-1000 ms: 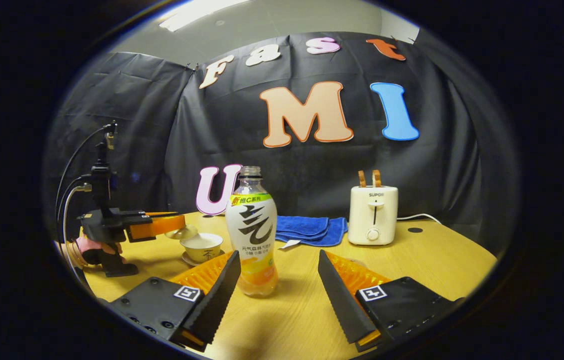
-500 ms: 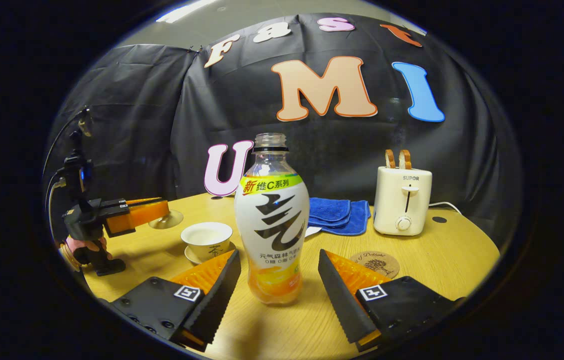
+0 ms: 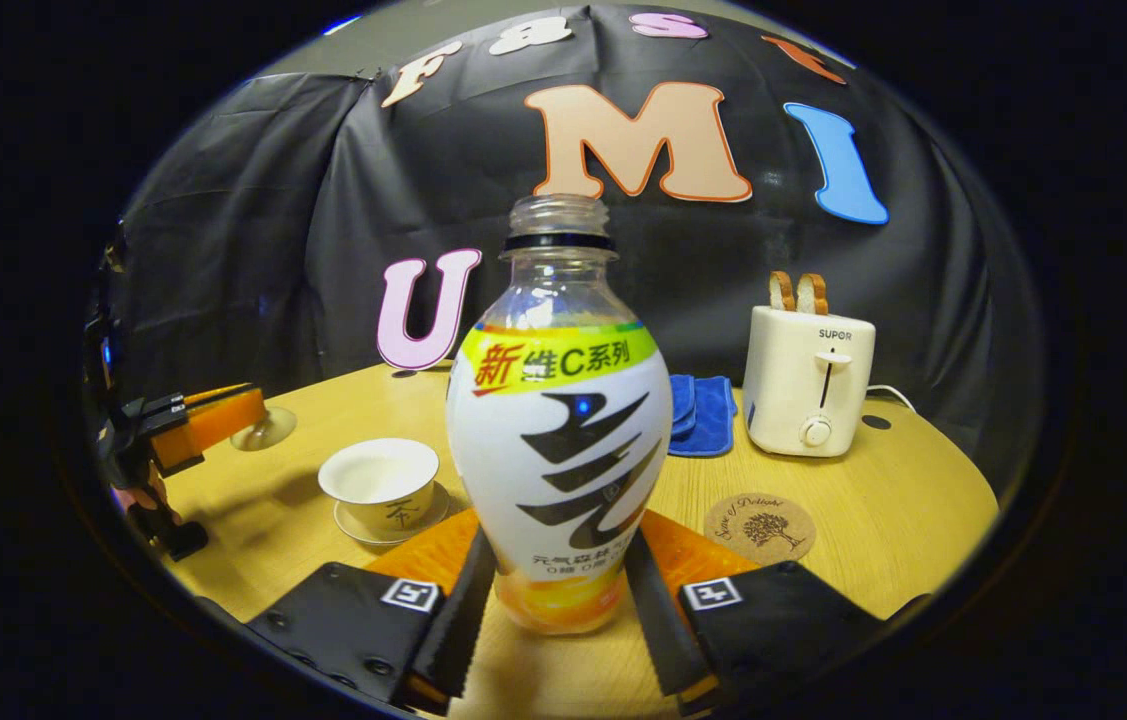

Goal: Open the teacup lid with one hand, grasp the water bottle and pour water into the teacup with the other hand; after pouring, place the water bottle on the coaster and then close the teacup lid.

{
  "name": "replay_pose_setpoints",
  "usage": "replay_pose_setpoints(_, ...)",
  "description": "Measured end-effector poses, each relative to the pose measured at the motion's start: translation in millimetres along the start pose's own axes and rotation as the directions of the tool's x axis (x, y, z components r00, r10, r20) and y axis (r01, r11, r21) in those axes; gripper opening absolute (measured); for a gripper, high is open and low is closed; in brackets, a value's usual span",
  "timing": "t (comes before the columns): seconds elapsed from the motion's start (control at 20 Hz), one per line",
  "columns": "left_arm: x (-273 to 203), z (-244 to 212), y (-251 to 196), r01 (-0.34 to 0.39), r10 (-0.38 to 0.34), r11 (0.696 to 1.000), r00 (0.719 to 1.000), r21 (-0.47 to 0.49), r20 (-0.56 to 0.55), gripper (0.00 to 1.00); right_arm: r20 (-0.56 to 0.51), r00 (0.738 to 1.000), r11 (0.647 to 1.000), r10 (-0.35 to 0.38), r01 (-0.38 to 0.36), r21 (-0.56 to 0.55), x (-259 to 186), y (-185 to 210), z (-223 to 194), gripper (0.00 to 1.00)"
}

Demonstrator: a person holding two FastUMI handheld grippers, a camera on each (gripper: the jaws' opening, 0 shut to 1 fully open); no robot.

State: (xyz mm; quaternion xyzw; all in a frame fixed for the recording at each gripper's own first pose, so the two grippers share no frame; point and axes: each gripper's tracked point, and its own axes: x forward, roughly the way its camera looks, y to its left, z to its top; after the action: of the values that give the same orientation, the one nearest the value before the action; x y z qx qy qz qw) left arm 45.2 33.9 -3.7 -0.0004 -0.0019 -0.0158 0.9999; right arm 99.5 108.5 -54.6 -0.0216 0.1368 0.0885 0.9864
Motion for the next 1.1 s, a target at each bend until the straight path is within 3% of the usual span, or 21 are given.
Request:
replay_pose_setpoints(0.15, -2, 0, 5, -0.010, 0.010, 1.000, 1.000, 0.000, 0.001, 0.25, 0.008, 1.000, 0.999, -0.014, 0.014, -0.046, -1, 1, 2, 0.65)
replay_pose_setpoints(0.4, -1, -1, 7, -0.020, 0.020, 1.000, 1.000, 0.001, -0.002, 0.25, 0.040, 0.996, 0.970, -0.084, 0.091, -0.225, -12, -10, 16, 0.64)
replay_pose_setpoints(0.5, -2, -1, 7, -0.021, 0.021, 1.000, 1.000, 0.001, -0.002, 0.25, 0.061, 0.991, 0.943, -0.117, 0.130, -0.305, -17, -16, 32, 0.65)
replay_pose_setpoints(0.7, -1, -1, 7, -0.021, 0.021, 1.000, 1.000, 0.000, -0.002, 0.25, 0.133, 0.971, 0.827, -0.201, 0.241, -0.508, -19, -40, 62, 0.65)
replay_pose_setpoints(0.85, -2, -1, 7, -0.021, 0.021, 1.000, 1.000, 0.000, -0.002, 0.25, 0.173, 0.948, 0.718, -0.268, 0.316, -0.620, -11, -60, 77, 0.64)
replay_pose_setpoints(1.1, -1, -1, 7, -0.021, 0.021, 1.000, 1.000, -0.001, -0.003, 0.24, 0.209, 0.932, 0.546, -0.295, 0.344, -0.763, -4, -67, 80, 0.64)
